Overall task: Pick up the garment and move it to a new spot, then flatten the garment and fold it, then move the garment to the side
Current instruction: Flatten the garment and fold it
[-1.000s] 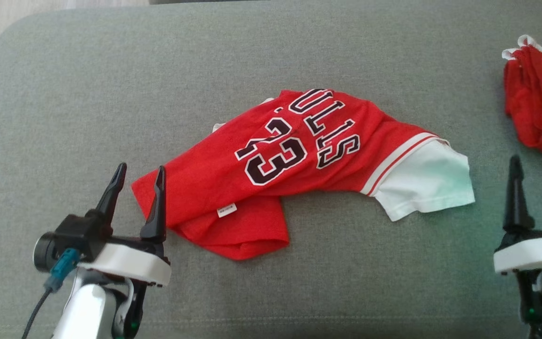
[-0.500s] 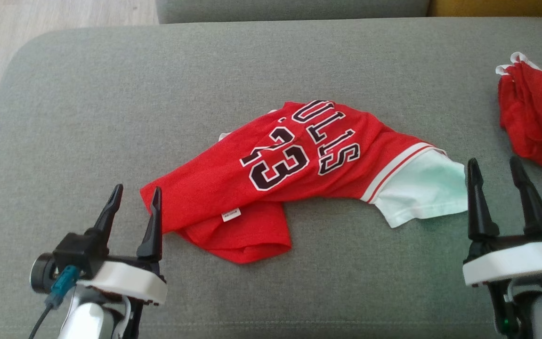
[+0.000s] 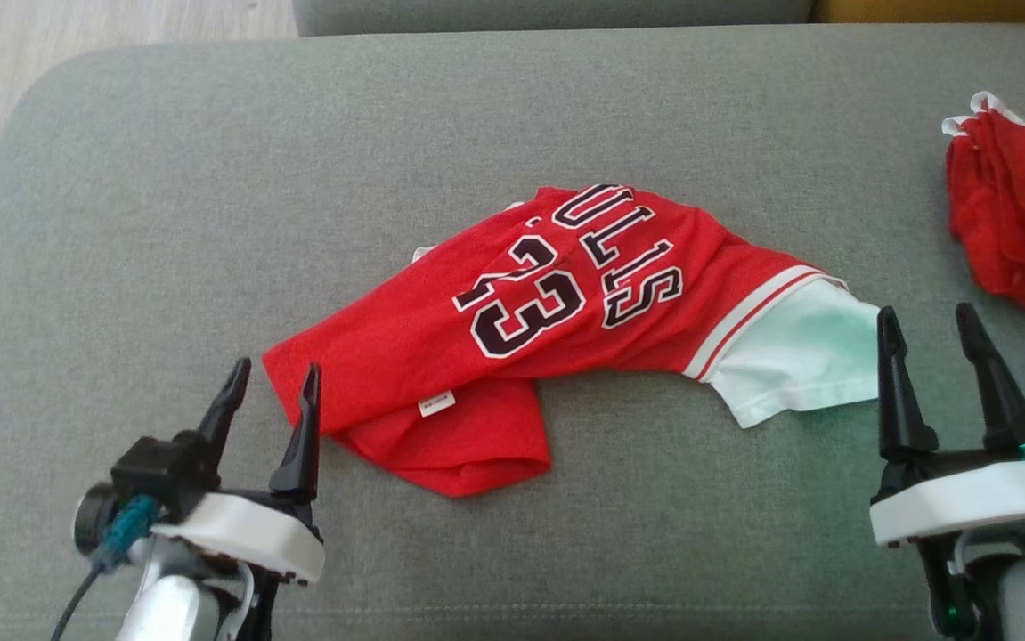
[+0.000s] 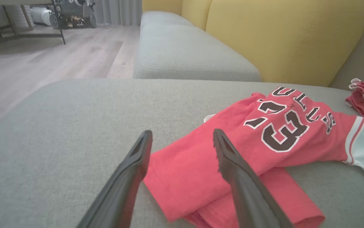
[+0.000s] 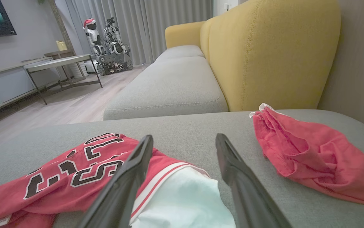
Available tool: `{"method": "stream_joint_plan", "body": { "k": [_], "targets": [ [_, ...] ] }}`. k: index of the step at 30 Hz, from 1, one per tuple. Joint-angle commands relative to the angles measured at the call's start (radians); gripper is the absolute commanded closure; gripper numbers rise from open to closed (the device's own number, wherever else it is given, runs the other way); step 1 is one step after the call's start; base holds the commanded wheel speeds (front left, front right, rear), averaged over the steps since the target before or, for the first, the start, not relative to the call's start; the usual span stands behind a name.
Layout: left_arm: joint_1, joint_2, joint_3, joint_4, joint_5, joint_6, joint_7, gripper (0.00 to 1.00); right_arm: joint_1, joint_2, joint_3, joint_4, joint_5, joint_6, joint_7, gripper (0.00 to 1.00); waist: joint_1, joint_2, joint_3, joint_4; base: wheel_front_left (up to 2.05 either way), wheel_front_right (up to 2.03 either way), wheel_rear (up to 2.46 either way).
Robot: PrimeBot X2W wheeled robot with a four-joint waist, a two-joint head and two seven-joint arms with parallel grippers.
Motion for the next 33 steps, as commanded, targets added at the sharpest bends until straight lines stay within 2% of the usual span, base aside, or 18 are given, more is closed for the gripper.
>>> {"method": "stream_joint_plan", "body": {
  "k": [1, 7, 13, 18, 23, 24, 25, 33],
  "targets": [
    [-0.022, 0.013, 0.035, -0.025, -0.011, -0.004, 0.004, 0.0, -0.035, -0.006, 0.029, -0.029, 0.009, -0.001, 0.002, 0.0, 0.0, -0.0001, 0.001, 0.0, 0.0, 0.0, 0.0],
    [-0.024, -0.004, 0.043, 0.096, -0.122, -0.052, 0.114, 0.0, -0.044, -0.006, 0.037, -0.021, 0.017, -0.001, -0.001, 0.0, 0.0, -0.0001, 0.018, -0.003, 0.0, 0.0, 0.0],
    [-0.08, -0.009, 0.063, 0.23, -0.206, -0.091, 0.171, 0.0, -0.062, -0.006, 0.05, -0.015, 0.023, -0.001, -0.008, 0.0, 0.0, -0.0001, 0.04, -0.021, 0.0, 0.0, 0.0],
    [-0.123, -0.003, 0.065, 0.283, -0.229, -0.111, 0.151, 0.0, -0.065, -0.006, 0.046, -0.009, 0.03, -0.001, -0.017, 0.0, 0.0, -0.0001, 0.052, -0.031, 0.0, 0.0, 0.0],
    [-0.151, 0.013, 0.055, 0.311, -0.204, -0.116, 0.094, 0.0, -0.07, -0.006, 0.047, -0.001, 0.034, -0.001, -0.022, 0.0, 0.0, -0.0001, 0.058, -0.038, 0.0, 0.0, 0.0],
    [-0.155, 0.016, 0.051, 0.313, -0.2, -0.118, 0.082, 0.18, -0.071, -0.006, 0.048, 0.001, 0.035, -0.001, -0.022, 0.0, 0.0, -0.0001, 0.058, -0.039, 0.0, 0.0, 0.0],
    [-0.16, 0.021, 0.047, 0.312, -0.192, -0.12, 0.067, 1.0, -0.072, -0.006, 0.048, 0.003, 0.037, -0.001, -0.023, 0.0, 0.0, -0.0001, 0.058, -0.04, 0.0, 0.0, 0.0],
    [-0.169, 0.056, 0.033, 0.279, -0.135, -0.107, -0.006, 1.0, -0.072, -0.006, 0.049, 0.014, 0.054, -0.001, -0.028, 0.0, 0.0, -0.0001, 0.055, -0.042, 0.0, 0.0, 0.0]
  ]
}}
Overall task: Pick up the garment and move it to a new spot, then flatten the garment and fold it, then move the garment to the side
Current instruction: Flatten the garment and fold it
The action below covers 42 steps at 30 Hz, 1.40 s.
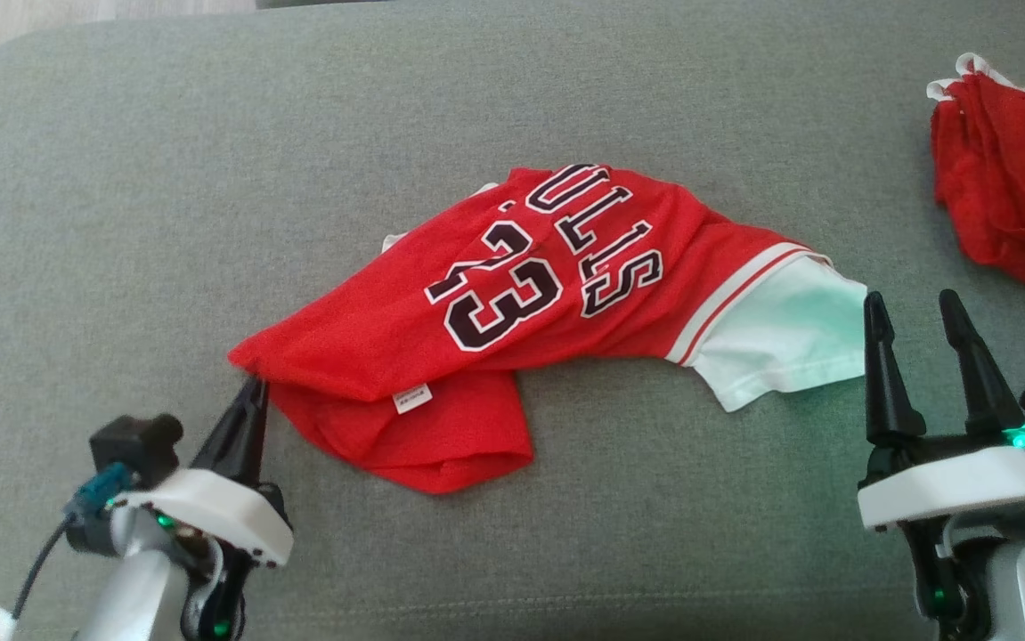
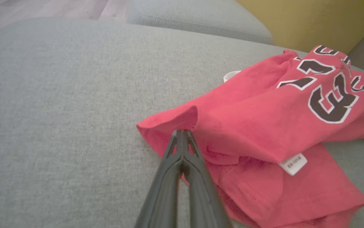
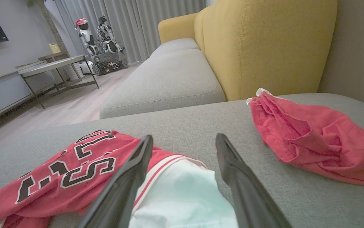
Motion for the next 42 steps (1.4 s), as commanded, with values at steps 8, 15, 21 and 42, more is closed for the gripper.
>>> {"method": "stream_joint_plan", "body": {
  "k": [8, 15, 21, 42],
  "targets": [
    [-0.024, 0.054, 0.036, -0.122, 0.014, 0.021, -0.022, 1.0, -0.031, -0.006, 0.021, -0.023, 0.016, -0.001, -0.02, 0.0, 0.0, 0.0, -0.006, 0.004, 0.0, 0.0, 0.0],
    [-0.009, 0.062, 0.035, -0.205, 0.026, 0.052, -0.013, 1.0, -0.025, -0.006, 0.018, -0.02, 0.013, -0.001, -0.023, 0.0, 0.0, 0.0, -0.029, 0.008, 0.0, 0.0, 0.0],
    [0.023, 0.061, 0.038, -0.311, 0.047, 0.098, -0.017, 0.0, -0.011, -0.006, 0.021, -0.028, -0.004, -0.001, -0.016, 0.0, 0.0, 0.0, -0.063, 0.015, 0.0, 0.0, 0.0],
    [0.204, 0.076, 0.019, -0.464, 0.07, 0.179, 0.021, 0.0, 0.086, -0.006, 0.05, -0.07, -0.035, -0.001, 0.041, 0.0, 0.0, 0.0, -0.168, 0.015, 0.0, 0.0, 0.0]
  ]
}}
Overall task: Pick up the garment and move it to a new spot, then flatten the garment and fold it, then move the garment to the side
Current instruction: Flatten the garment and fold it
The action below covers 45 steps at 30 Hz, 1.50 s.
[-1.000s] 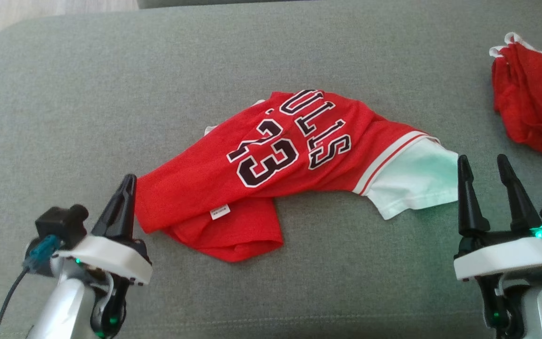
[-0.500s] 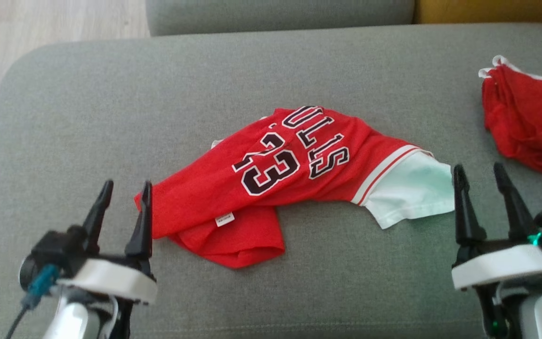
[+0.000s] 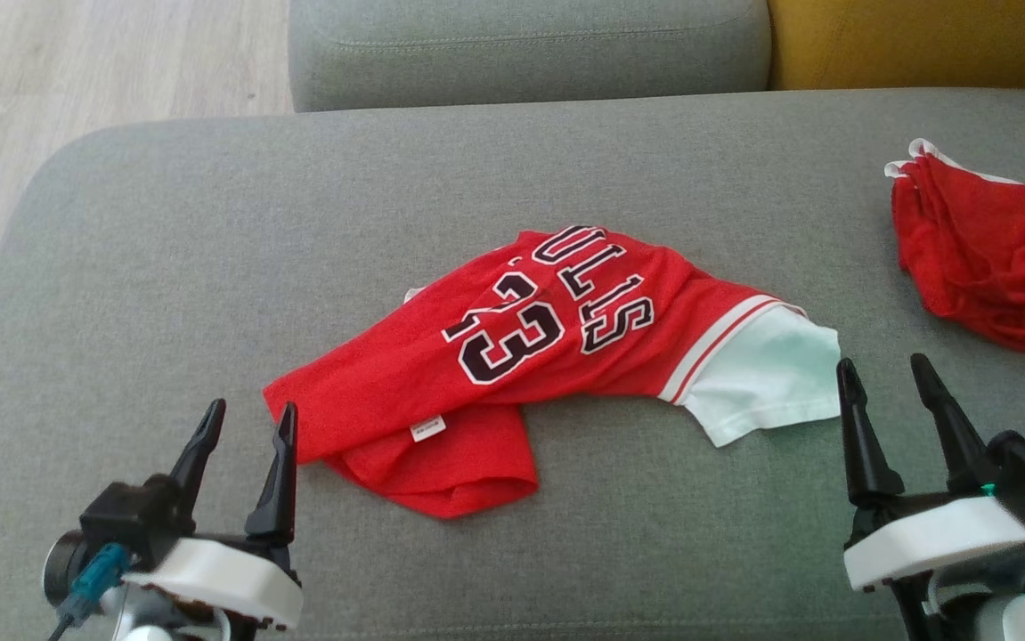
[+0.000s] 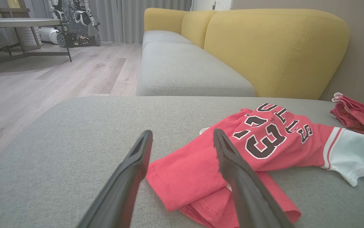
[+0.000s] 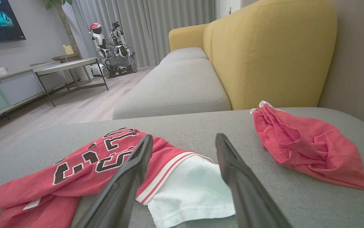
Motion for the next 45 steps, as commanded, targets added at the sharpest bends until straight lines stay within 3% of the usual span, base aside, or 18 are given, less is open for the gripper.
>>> {"method": "stream_joint_plan", "body": {
  "k": [1, 14, 20, 28, 37, 39, 45],
  "targets": [
    [-0.037, 0.025, 0.038, -0.028, -0.004, 0.003, -0.002, 0.0, -0.023, -0.006, 0.025, -0.044, 0.0, -0.001, 0.003, 0.0, 0.0, -0.0001, -0.001, -0.001, 0.0, 0.0, 0.0],
    [-0.05, 0.031, 0.038, -0.012, -0.018, 0.004, 0.002, 0.0, -0.031, -0.006, 0.024, -0.051, 0.005, -0.001, 0.008, 0.0, 0.0, -0.0001, 0.014, 0.0, 0.0, 0.0, 0.0],
    [-0.107, 0.017, 0.03, 0.022, -0.077, -0.038, 0.041, 0.0, -0.05, -0.006, 0.023, -0.062, 0.006, -0.001, 0.008, 0.0, 0.0, -0.0001, 0.056, 0.004, 0.0, 0.0, 0.0],
    [-0.248, 0.001, 0.033, 0.257, -0.194, -0.109, 0.172, 0.0, -0.093, -0.006, 0.049, -0.058, 0.004, -0.001, 0.001, 0.0, 0.0, -0.0001, 0.134, -0.019, 0.0, 0.0, 0.0],
    [-0.317, -0.017, 0.052, 0.457, -0.278, -0.155, 0.198, 0.0, -0.117, -0.006, 0.044, -0.043, 0.009, -0.001, -0.022, 0.0, 0.0, -0.0001, 0.172, -0.033, 0.0, 0.0, 0.0],
    [-0.327, -0.02, 0.054, 0.477, -0.295, -0.166, 0.193, 1.0, -0.122, -0.006, 0.045, -0.038, 0.01, -0.001, -0.026, 0.0, 0.0, -0.0001, 0.177, -0.035, 0.0, 0.0, 0.0],
    [-0.35, 0.002, 0.045, 0.467, -0.253, -0.172, 0.097, 1.0, -0.126, -0.006, 0.041, -0.026, 0.015, -0.001, -0.037, 0.0, 0.0, -0.0001, 0.183, -0.036, 0.0, 0.0, 0.0]
  ]
}}
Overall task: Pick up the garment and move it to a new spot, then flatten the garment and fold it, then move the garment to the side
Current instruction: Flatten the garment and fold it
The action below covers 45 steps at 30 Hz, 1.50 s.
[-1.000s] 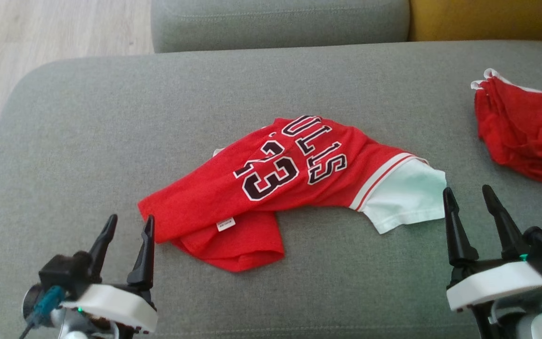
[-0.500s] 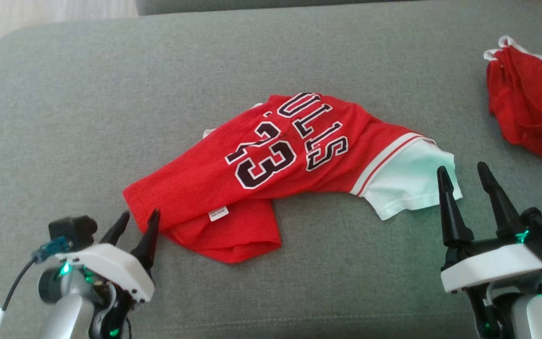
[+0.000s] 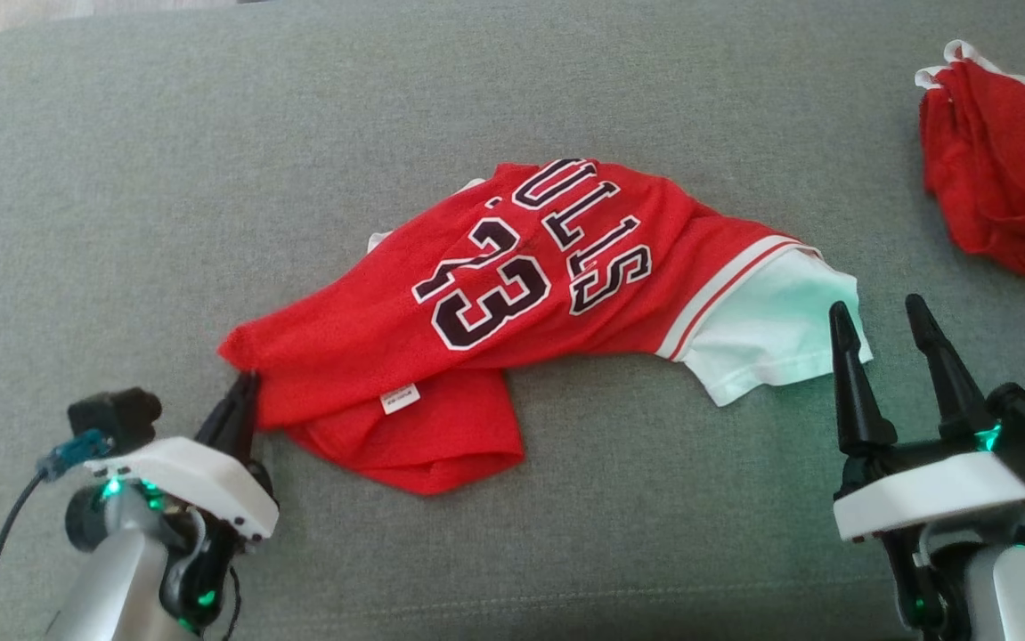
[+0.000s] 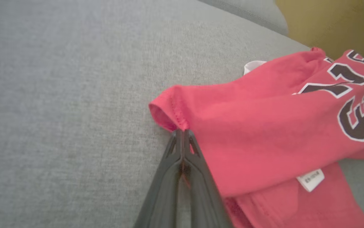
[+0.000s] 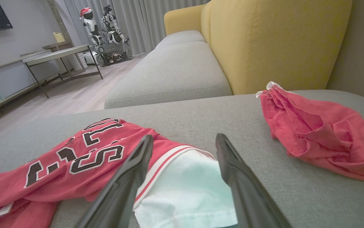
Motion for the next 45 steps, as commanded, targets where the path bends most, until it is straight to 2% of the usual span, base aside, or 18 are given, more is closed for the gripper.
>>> {"method": "stream_joint_plan", "body": {
  "k": [1, 6, 15, 19, 25, 31, 32, 34, 40, 45],
  "targets": [
    [-0.043, 0.037, 0.032, -0.042, 0.014, -0.003, -0.029, 1.0, -0.03, -0.006, 0.017, -0.03, 0.011, -0.001, -0.015, 0.0, -0.0001, 0.0, 0.0, 0.001, 0.0, 0.0, 0.0],
    [-0.045, 0.049, 0.034, -0.117, 0.033, 0.006, -0.073, 1.0, -0.032, -0.006, 0.011, -0.024, 0.016, -0.001, -0.019, 0.0, -0.0001, 0.0, 0.001, 0.004, 0.0, 0.0, 0.0],
    [-0.094, 0.063, 0.052, -0.192, 0.021, 0.032, -0.044, 1.0, -0.05, -0.006, 0.015, -0.026, 0.026, -0.001, -0.021, 0.0, -0.0001, 0.0, 0.027, 0.0, 0.0, 0.0, 0.0],
    [-0.148, 0.063, 0.076, -0.144, -0.002, 0.04, -0.036, 1.0, -0.063, -0.006, 0.023, -0.023, 0.036, -0.001, -0.024, 0.0, -0.0001, 0.0, 0.048, -0.014, 0.0, 0.0, 0.0],
    [-0.235, 0.056, 0.098, 0.001, -0.018, 0.058, -0.041, 1.0, -0.075, -0.006, 0.03, -0.01, 0.047, -0.001, -0.035, 0.0, -0.0001, 0.0, 0.068, -0.041, 0.0, 0.0, 0.0],
    [-0.3, 0.04, 0.094, 0.138, -0.026, 0.03, -0.084, 1.0, -0.084, -0.006, 0.03, -0.002, 0.055, -0.001, -0.045, 0.0, -0.0001, 0.0, 0.08, -0.052, 0.0, 0.0, 0.0],
    [-0.309, 0.039, 0.091, 0.155, -0.024, 0.025, -0.1, 0.73, -0.084, -0.006, 0.028, -0.001, 0.056, -0.001, -0.047, 0.0, -0.0001, 0.0, 0.081, -0.051, 0.0, 0.0, 0.0],
    [-0.323, 0.037, 0.085, 0.184, -0.012, 0.02, -0.13, 0.0, -0.086, -0.006, 0.027, 0.001, 0.057, -0.001, -0.05, 0.0, -0.0001, 0.0, 0.082, -0.049, 0.0, 0.0, 0.0],
    [-0.309, 0.04, 0.072, 0.177, 0.063, 0.028, -0.19, 0.0, -0.087, -0.006, 0.027, 0.005, 0.055, -0.001, -0.06, 0.0, -0.0001, 0.0, 0.065, -0.033, 0.0, 0.0, 0.0],
    [-0.203, 0.034, 0.109, -0.026, 0.178, 0.079, -0.194, 0.0, -0.079, -0.006, 0.023, -0.004, 0.038, -0.001, -0.069, 0.0, -0.0001, 0.0, 0.038, -0.012, 0.0, 0.0, 0.0]
  ]
}}
